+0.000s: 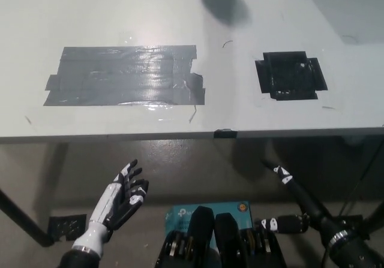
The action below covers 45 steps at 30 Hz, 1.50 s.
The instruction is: A person hands an oraange duster to the robot and the robot grabs it with its right hand and places it on the black marked spot infron tof it on the desk
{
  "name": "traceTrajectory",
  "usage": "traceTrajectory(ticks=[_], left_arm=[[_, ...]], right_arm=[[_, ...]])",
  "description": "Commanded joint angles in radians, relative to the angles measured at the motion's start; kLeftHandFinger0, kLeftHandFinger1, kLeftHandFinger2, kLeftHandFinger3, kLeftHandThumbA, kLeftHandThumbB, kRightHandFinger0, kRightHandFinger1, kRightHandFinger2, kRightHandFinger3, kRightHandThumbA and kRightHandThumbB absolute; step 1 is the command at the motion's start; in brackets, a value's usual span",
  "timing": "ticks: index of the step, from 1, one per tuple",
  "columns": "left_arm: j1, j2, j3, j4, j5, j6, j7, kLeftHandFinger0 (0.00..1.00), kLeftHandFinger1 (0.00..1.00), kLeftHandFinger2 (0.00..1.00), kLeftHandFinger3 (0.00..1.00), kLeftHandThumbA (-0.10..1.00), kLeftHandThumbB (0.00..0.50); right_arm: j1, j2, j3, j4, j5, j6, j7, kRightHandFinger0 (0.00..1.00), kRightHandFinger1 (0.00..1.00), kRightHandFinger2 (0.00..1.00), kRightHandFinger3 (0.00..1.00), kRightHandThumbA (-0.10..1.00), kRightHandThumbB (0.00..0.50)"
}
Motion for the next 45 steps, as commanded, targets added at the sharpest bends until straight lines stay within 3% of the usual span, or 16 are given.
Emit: traceTrajectory(ticks=[1, 4, 9, 12, 13, 17, 23, 26, 29, 32, 38, 40, 45], left_arm=[[0.048, 0.003, -0.006, -0.022, 0.002, -0.084, -0.012, 0.92, 1.0, 1.0, 1.0, 0.9, 0.139], [0.067, -0.001, -0.008, -0.025, 0.001, -0.096, -0.01, 1.0, 1.0, 1.0, 1.0, 0.95, 0.158], [0.085, -0.01, -0.008, -0.025, 0.012, -0.112, 0.005, 1.0, 1.0, 1.0, 1.0, 1.0, 0.193], [0.098, -0.012, -0.008, -0.033, 0.019, -0.104, 0.009, 1.0, 1.0, 1.0, 1.0, 1.0, 0.201], [0.1, -0.013, -0.007, -0.035, 0.018, -0.098, 0.008, 1.0, 1.0, 1.0, 1.0, 1.0, 0.217], [0.117, -0.015, -0.01, -0.034, 0.026, -0.106, 0.009, 1.0, 1.0, 1.0, 1.0, 1.0, 0.199], [0.114, -0.012, -0.012, -0.02, 0.029, -0.118, 0.005, 1.0, 1.0, 1.0, 1.0, 1.0, 0.2], [0.113, -0.012, -0.01, -0.021, 0.03, -0.11, 0.004, 1.0, 1.0, 1.0, 1.0, 1.0, 0.194], [0.111, -0.011, -0.012, -0.017, 0.035, -0.108, 0.003, 1.0, 1.0, 1.0, 1.0, 0.99, 0.189], [0.104, -0.012, -0.011, -0.014, 0.033, -0.11, 0.002, 1.0, 1.0, 1.0, 1.0, 0.98, 0.187], [0.089, -0.012, -0.011, -0.014, 0.036, -0.108, 0.002, 1.0, 1.0, 1.0, 1.0, 0.95, 0.197], [0.088, -0.013, -0.01, -0.021, 0.031, -0.094, -0.002, 1.0, 1.0, 1.0, 1.0, 0.94, 0.195], [0.078, -0.013, -0.011, -0.028, 0.038, -0.091, 0.0, 1.0, 1.0, 1.0, 1.0, 0.94, 0.198]], right_arm=[[0.075, 0.062, -0.07, -0.073, 0.046, -0.136, -0.091, 1.0, 1.0, 1.0, 1.0, 1.0, 0.289], [0.123, 0.101, -0.112, -0.158, 0.014, -0.203, -0.16, 1.0, 1.0, 1.0, 1.0, 1.0, 0.286], [0.153, 0.143, -0.189, -0.342, -0.043, -0.253, -0.23, 1.0, 1.0, 1.0, 1.0, 0.98, 0.257], [0.144, 0.154, -0.223, -0.447, -0.051, -0.224, -0.224, 1.0, 1.0, 1.0, 1.0, 1.0, 0.269], [0.122, 0.154, -0.242, -0.5, -0.071, -0.201, -0.222, 1.0, 1.0, 1.0, 1.0, 1.0, 0.284], [0.025, 0.153, -0.297, -0.652, -0.14, -0.05, -0.192, 1.0, 1.0, 1.0, 1.0, 1.0, 0.361], [-0.148, 0.125, -0.325, -0.719, -0.241, 0.133, -0.105, 1.0, 1.0, 1.0, 1.0, 1.0, 0.351], [-0.288, 0.117, -0.315, -0.66, -0.266, 0.271, -0.054, 1.0, 1.0, 1.0, 1.0, 1.0, 0.343], [-0.417, 0.107, -0.298, -0.526, -0.264, 0.354, -0.031, 1.0, 1.0, 1.0, 1.0, 1.0, 0.33], [-0.522, 0.097, -0.281, -0.397, -0.273, 0.391, -0.008, 1.0, 1.0, 1.0, 1.0, 1.0, 0.347], [-0.714, 0.1, -0.269, -0.1, -0.265, 0.398, 0.012, 1.0, 1.0, 1.0, 1.0, 1.0, 0.359], [-0.777, 0.1, -0.261, 0.004, -0.264, 0.398, 0.019, 1.0, 1.0, 1.0, 1.0, 1.0, 0.388], [-0.907, 0.12, -0.274, 0.231, -0.239, 0.398, 0.042, 1.0, 1.0, 1.0, 1.0, 1.0, 0.367]])
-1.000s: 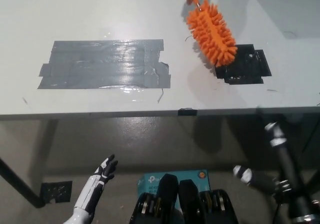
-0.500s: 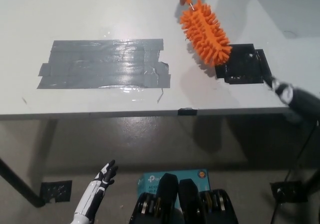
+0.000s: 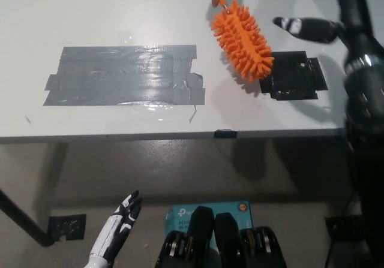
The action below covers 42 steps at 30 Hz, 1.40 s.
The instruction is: A person hands an oraange duster to the robot and the robot grabs it with its right hand and places it on the black marked spot infron tof it on the desk
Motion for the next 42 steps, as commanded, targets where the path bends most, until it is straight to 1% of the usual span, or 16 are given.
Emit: traceTrajectory(ticks=[1, 4, 8, 13, 29, 31, 33, 34, 35, 36, 37, 38, 39, 40, 41, 42], left_arm=[[-0.033, -0.001, -0.003, -0.028, 0.015, -0.027, 0.001, 1.0, 1.0, 1.0, 1.0, 0.94, 0.199], [-0.03, -0.002, -0.002, -0.033, 0.013, -0.029, 0.0, 1.0, 1.0, 1.0, 1.0, 0.93, 0.202], [-0.037, -0.003, -0.002, -0.045, 0.008, -0.018, -0.005, 1.0, 1.0, 1.0, 1.0, 0.93, 0.2], [-0.052, -0.003, -0.004, -0.045, 0.012, -0.027, -0.003, 1.0, 1.0, 1.0, 1.0, 0.93, 0.198], [-0.053, 0.004, -0.004, -0.052, 0.02, -0.014, -0.005, 1.0, 1.0, 1.0, 1.0, 0.95, 0.193], [-0.058, 0.006, -0.003, -0.051, 0.021, -0.015, -0.004, 1.0, 1.0, 1.0, 1.0, 0.95, 0.194], [-0.059, 0.007, -0.002, -0.054, 0.022, -0.011, -0.004, 1.0, 1.0, 1.0, 1.0, 0.96, 0.192], [-0.058, 0.007, -0.002, -0.054, 0.024, -0.011, -0.002, 1.0, 1.0, 1.0, 1.0, 0.96, 0.191], [-0.058, 0.007, -0.003, -0.053, 0.028, -0.011, -0.001, 1.0, 1.0, 1.0, 1.0, 0.96, 0.191], [-0.059, 0.006, -0.003, -0.051, 0.025, -0.012, -0.003, 1.0, 1.0, 1.0, 1.0, 0.96, 0.193], [-0.059, 0.006, -0.003, -0.051, 0.025, -0.013, -0.003, 1.0, 1.0, 1.0, 1.0, 0.96, 0.194], [-0.059, 0.006, -0.003, -0.05, 0.024, -0.013, -0.005, 1.0, 1.0, 1.0, 1.0, 0.96, 0.195], [-0.06, 0.007, -0.003, -0.048, 0.023, -0.014, -0.006, 1.0, 1.0, 1.0, 1.0, 0.97, 0.203], [-0.06, 0.007, -0.004, -0.048, 0.023, -0.015, -0.007, 1.0, 1.0, 1.0, 1.0, 0.97, 0.203], [-0.064, 0.008, -0.004, -0.046, 0.024, -0.017, -0.006, 1.0, 1.0, 1.0, 1.0, 0.97, 0.203], [-0.067, 0.008, -0.003, -0.044, 0.026, -0.018, -0.005, 1.0, 1.0, 1.0, 1.0, 0.97, 0.203]], right_arm=[[-0.251, 0.008, -0.002, 0.285, 0.014, 0.073, 0.068, 1.0, 1.0, 1.0, 1.0, 1.0, 0.378], [-0.307, 0.021, -0.014, 0.425, 0.069, 0.073, 0.064, 1.0, 1.0, 1.0, 1.0, 1.0, 0.418], [-0.374, 0.019, 0.007, 0.593, 0.098, 0.057, 0.049, 1.0, 1.0, 1.0, 1.0, 1.0, 0.37], [-0.413, 0.031, 0.014, 0.766, 0.115, 0.008, 0.008, 1.0, 1.0, 1.0, 1.0, 1.0, 0.37], [-0.484, 0.063, 0.007, 1.141, 0.204, -0.096, -0.049, 1.0, 1.0, 1.0, 1.0, 1.0, 0.445], [-0.483, 0.058, 0.022, 1.175, 0.202, -0.103, -0.037, 1.0, 1.0, 1.0, 1.0, 1.0, 0.404], [-0.482, 0.056, 0.029, 1.192, 0.204, -0.101, -0.037, 1.0, 1.0, 1.0, 1.0, 1.0, 0.395], [-0.48, 0.056, 0.03, 1.198, 0.204, -0.089, -0.043, 1.0, 1.0, 1.0, 1.0, 1.0, 0.425], [-0.476, 0.055, 0.021, 1.21, 0.216, -0.069, -0.058, 1.0, 1.0, 1.0, 1.0, 0.89, 0.375], [-0.471, 0.054, 0.009, 1.219, 0.23, -0.06, -0.072, 0.63, 0.91, 1.0, 1.0, 0.74, 0.36], [-0.47, 0.054, 0.007, 1.221, 0.234, -0.059, -0.075, 0.43, 0.76, 1.0, 1.0, 0.69, 0.34], [-0.47, 0.054, 0.012, 1.227, 0.231, -0.058, -0.086, 0.11, 0.28, 0.7, 1.0, 0.45, 0.282], [-0.464, 0.056, 0.032, 1.234, 0.209, -0.061, -0.127, 0.0, 0.01, 0.21, 0.95, -0.03, 0.295], [-0.461, 0.056, 0.042, 1.237, 0.198, -0.067, -0.145, 0.0, 0.01, 0.21, 0.95, -0.03, 0.295], [-0.458, 0.056, 0.049, 1.239, 0.193, -0.086, -0.168, 0.0, 0.16, 0.4, 0.84, -0.1, 0.268], [-0.455, 0.055, 0.047, 1.239, 0.197, -0.101, -0.185, 0.0, 0.25, 0.55, 0.8, -0.1, 0.233]])
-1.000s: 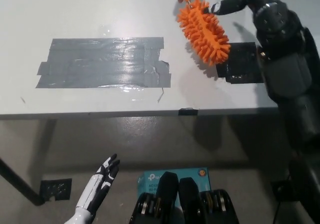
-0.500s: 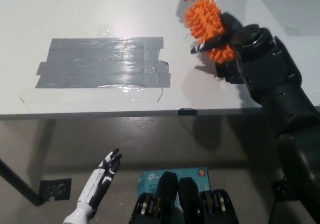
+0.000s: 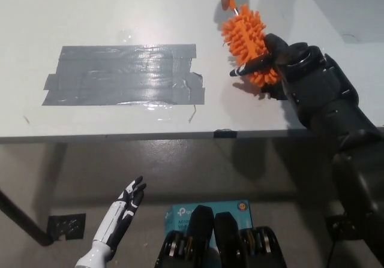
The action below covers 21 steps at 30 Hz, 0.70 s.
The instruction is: A person hands an oraange duster to the robot and the robot grabs it with its right hand and places it on the black marked spot infron tof it on the desk
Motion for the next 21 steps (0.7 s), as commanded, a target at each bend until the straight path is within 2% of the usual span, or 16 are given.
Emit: traceTrajectory(ticks=[1, 2, 3, 4, 6, 7, 9, 10, 12, 16, 19, 21], left_arm=[[-0.026, 0.01, 0.0, -0.021, 0.012, -0.022, -0.003, 1.0, 1.0, 1.0, 1.0, 0.98, 0.198], [-0.025, 0.01, 0.0, -0.025, 0.012, -0.02, -0.003, 1.0, 1.0, 1.0, 1.0, 0.98, 0.198], [-0.024, 0.01, 0.0, -0.028, 0.013, -0.018, -0.004, 1.0, 1.0, 1.0, 1.0, 0.98, 0.198], [-0.025, 0.011, 0.0, -0.03, 0.012, -0.014, -0.005, 1.0, 1.0, 1.0, 1.0, 0.98, 0.205], [-0.027, 0.011, -0.001, -0.029, 0.011, -0.014, -0.007, 1.0, 1.0, 1.0, 1.0, 0.98, 0.204], [-0.028, 0.012, -0.001, -0.027, 0.006, -0.016, -0.011, 1.0, 1.0, 1.0, 1.0, 0.98, 0.196], [-0.028, 0.011, 0.0, -0.026, 0.002, -0.018, -0.012, 1.0, 1.0, 1.0, 1.0, 0.97, 0.186], [-0.029, 0.011, 0.0, -0.025, 0.003, -0.02, -0.011, 1.0, 1.0, 1.0, 1.0, 0.96, 0.18], [-0.03, 0.01, 0.001, -0.022, 0.004, -0.021, -0.009, 1.0, 1.0, 1.0, 1.0, 0.95, 0.169], [-0.031, 0.011, 0.0, -0.026, 0.005, -0.02, -0.011, 1.0, 1.0, 1.0, 1.0, 0.96, 0.15], [-0.024, 0.011, 0.001, -0.032, 0.005, -0.017, -0.009, 0.99, 1.0, 1.0, 1.0, 0.96, 0.14], [-0.022, 0.012, 0.0, -0.033, 0.009, -0.012, -0.008, 0.98, 1.0, 1.0, 1.0, 0.97, 0.145]], right_arm=[[-0.042, -0.003, 0.011, 0.003, 0.014, -0.072, -0.143, 0.0, 0.29, 0.64, 0.72, -0.1, 0.213], [-0.039, -0.002, 0.008, -0.003, 0.02, -0.083, -0.147, 0.0, 0.31, 0.7, 0.62, -0.1, 0.209], [-0.037, -0.002, 0.006, -0.007, 0.024, -0.091, -0.148, 0.0, 0.31, 0.7, 0.62, -0.1, 0.209], [-0.035, -0.001, -0.006, -0.019, 0.038, -0.106, -0.158, 0.0, 0.36, 0.78, 0.48, -0.1, 0.198], [-0.034, 0.001, -0.018, -0.028, 0.051, -0.115, -0.168, 0.0, 0.4, 0.78, 0.42, -0.1, 0.201], [-0.033, 0.004, -0.033, -0.041, 0.069, -0.125, -0.175, 0.0, 0.4, 0.77, 0.35, -0.1, 0.204], [-0.029, 0.006, -0.04, -0.051, 0.08, -0.143, -0.176, 0.0, 0.4, 0.75, 0.36, -0.1, 0.21], [-0.026, 0.007, -0.044, -0.061, 0.086, -0.153, -0.177, 0.0, 0.42, 0.77, 0.46, -0.1, 0.208], [-0.014, 0.012, -0.047, -0.091, 0.092, -0.167, -0.179, 0.0, 0.44, 0.78, 0.58, -0.1, 0.211], [0.015, 0.023, -0.05, -0.176, 0.102, -0.166, -0.187, 0.0, 0.36, 0.76, 0.61, -0.1, 0.22], [0.058, 0.039, -0.053, -0.304, 0.111, -0.141, -0.172, 0.0, 0.41, 0.77, 0.57, -0.1, 0.235], [0.088, 0.048, -0.049, -0.396, 0.113, -0.126, -0.161, 0.0, 0.42, 0.76, 0.63, -0.1, 0.226]])
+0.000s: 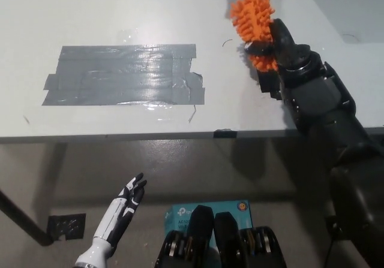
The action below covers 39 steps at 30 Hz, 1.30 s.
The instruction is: A person hands an oraange duster to the robot and the robot grabs it with its right hand and places it on the black marked spot infron tof it on the desk
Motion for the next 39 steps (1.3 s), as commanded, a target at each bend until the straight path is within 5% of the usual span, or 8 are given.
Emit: traceTrajectory(ticks=[1, 3, 4, 6, 9, 18, 32, 39], left_arm=[[-0.006, 0.011, 0.0, -0.033, 0.008, -0.012, -0.007, 0.98, 1.0, 1.0, 1.0, 0.97, 0.144], [0.002, 0.012, -0.001, -0.034, 0.008, -0.015, -0.008, 0.98, 1.0, 1.0, 1.0, 0.97, 0.137], [0.002, 0.012, -0.002, -0.034, 0.011, -0.016, -0.007, 0.98, 1.0, 1.0, 1.0, 0.97, 0.136], [-0.004, 0.011, -0.003, -0.033, 0.011, -0.016, -0.007, 0.97, 1.0, 1.0, 1.0, 0.97, 0.13], [-0.012, 0.01, -0.002, -0.031, 0.011, -0.017, -0.006, 0.97, 1.0, 1.0, 1.0, 0.97, 0.112], [-0.013, 0.018, 0.001, -0.051, 0.013, -0.005, -0.009, 0.95, 1.0, 1.0, 1.0, 0.96, 0.109], [-0.02, 0.023, 0.001, -0.042, 0.011, -0.004, -0.012, 0.94, 1.0, 1.0, 1.0, 0.96, 0.109], [-0.024, 0.028, 0.002, -0.044, 0.007, 0.002, -0.016, 0.94, 1.0, 1.0, 1.0, 0.94, 0.107]], right_arm=[[0.013, 0.032, -0.002, -0.243, 0.034, -0.003, -0.007, 0.01, 0.43, 0.76, 0.62, -0.1, 0.22], [0.044, 0.042, 0.004, -0.35, 0.033, 0.036, 0.005, 0.06, 0.44, 0.75, 0.64, -0.1, 0.205], [0.055, 0.044, 0.003, -0.399, 0.038, 0.047, 0.014, 0.23, 0.39, 0.69, 0.63, -0.1, 0.203], [0.065, 0.042, 0.004, -0.468, 0.035, 0.072, 0.018, 0.05, 0.24, 0.63, 0.63, -0.1, 0.2], [0.077, 0.034, 0.004, -0.539, 0.027, 0.098, 0.019, 0.0, 0.28, 0.71, 0.72, -0.1, 0.196], [0.157, -0.052, -0.031, -0.679, 0.034, 0.176, 0.047, 0.05, 0.55, 0.9, 0.88, -0.1, 0.147], [0.248, -0.158, 0.037, -0.587, -0.031, 0.136, 0.029, 0.16, 0.64, 0.98, 0.9, -0.1, 0.158], [0.243, -0.179, 0.087, -0.437, -0.053, 0.097, 0.027, 0.13, 0.55, 0.85, 0.87, -0.1, 0.158]])
